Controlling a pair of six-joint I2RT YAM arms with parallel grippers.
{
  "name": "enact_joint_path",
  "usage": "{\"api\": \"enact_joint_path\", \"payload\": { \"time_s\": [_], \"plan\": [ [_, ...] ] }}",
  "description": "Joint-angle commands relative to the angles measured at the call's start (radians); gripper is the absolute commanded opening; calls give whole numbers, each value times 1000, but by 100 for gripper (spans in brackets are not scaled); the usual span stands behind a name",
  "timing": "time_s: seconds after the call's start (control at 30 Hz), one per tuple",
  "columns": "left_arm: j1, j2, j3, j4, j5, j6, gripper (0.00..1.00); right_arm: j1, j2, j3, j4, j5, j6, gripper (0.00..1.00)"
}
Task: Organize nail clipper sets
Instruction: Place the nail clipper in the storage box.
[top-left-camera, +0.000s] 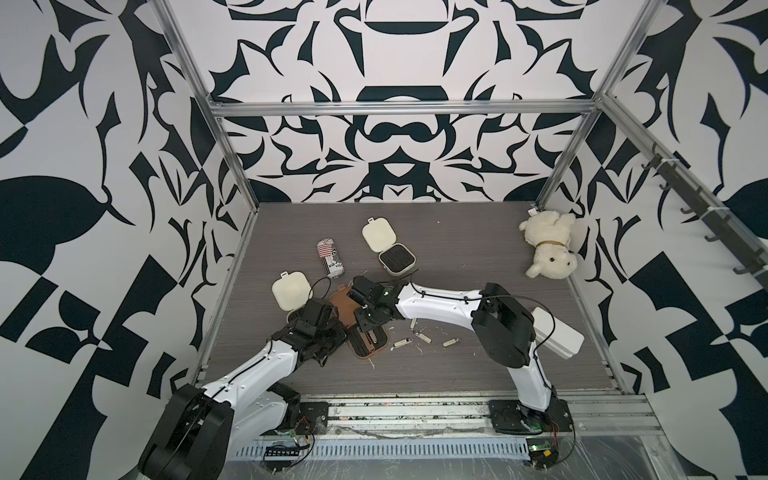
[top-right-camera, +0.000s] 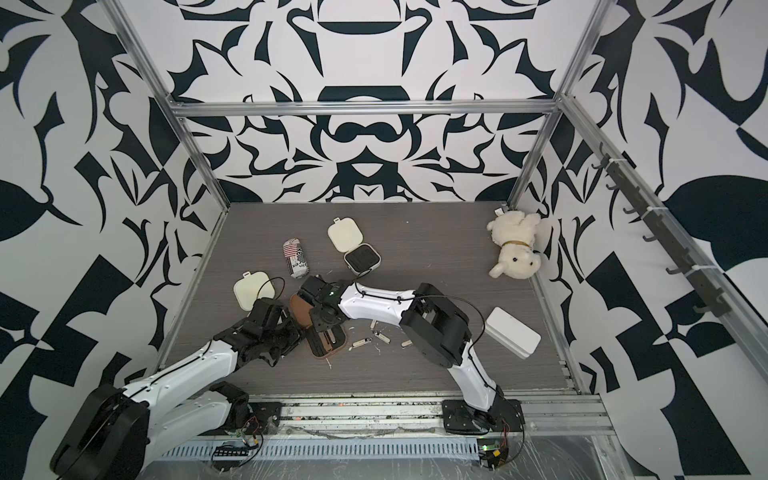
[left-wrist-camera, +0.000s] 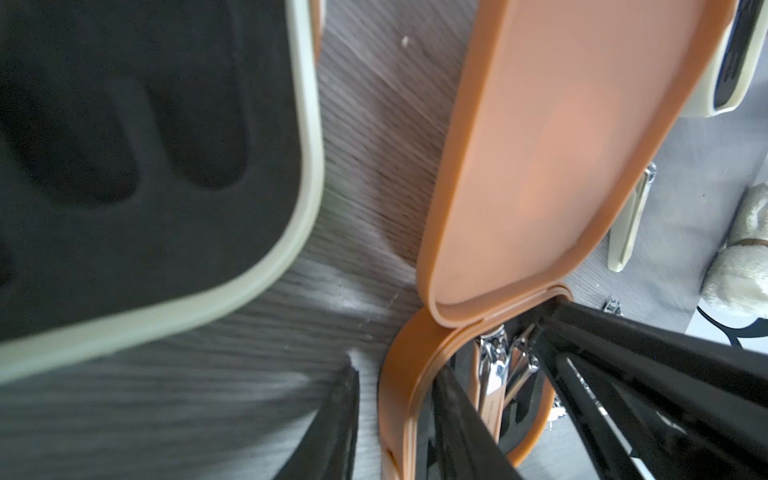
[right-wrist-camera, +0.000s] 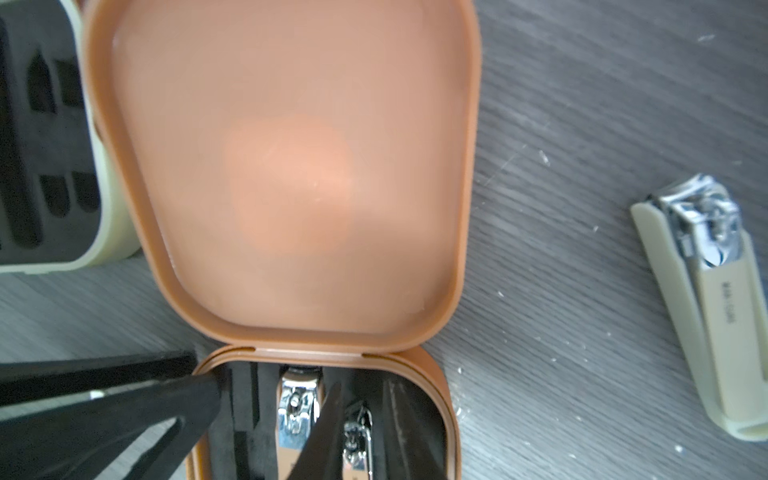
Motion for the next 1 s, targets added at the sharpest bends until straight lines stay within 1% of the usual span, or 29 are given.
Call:
{"api": "enact_joint_path", "payload": {
  "time_s": [0.0,0.4,0.97],
  "plan": [
    [-1,-1,-11,-67,-26,4,35,-5,-61,21,2,10,14,20],
    [-1,-2,-9,-69,-26,5,34,-8,-39,16,9,-15,19,16],
    [0,13,-7,-59,-27,5,34,-7,-55,-55,44,-27,42,12]
  ]
}}
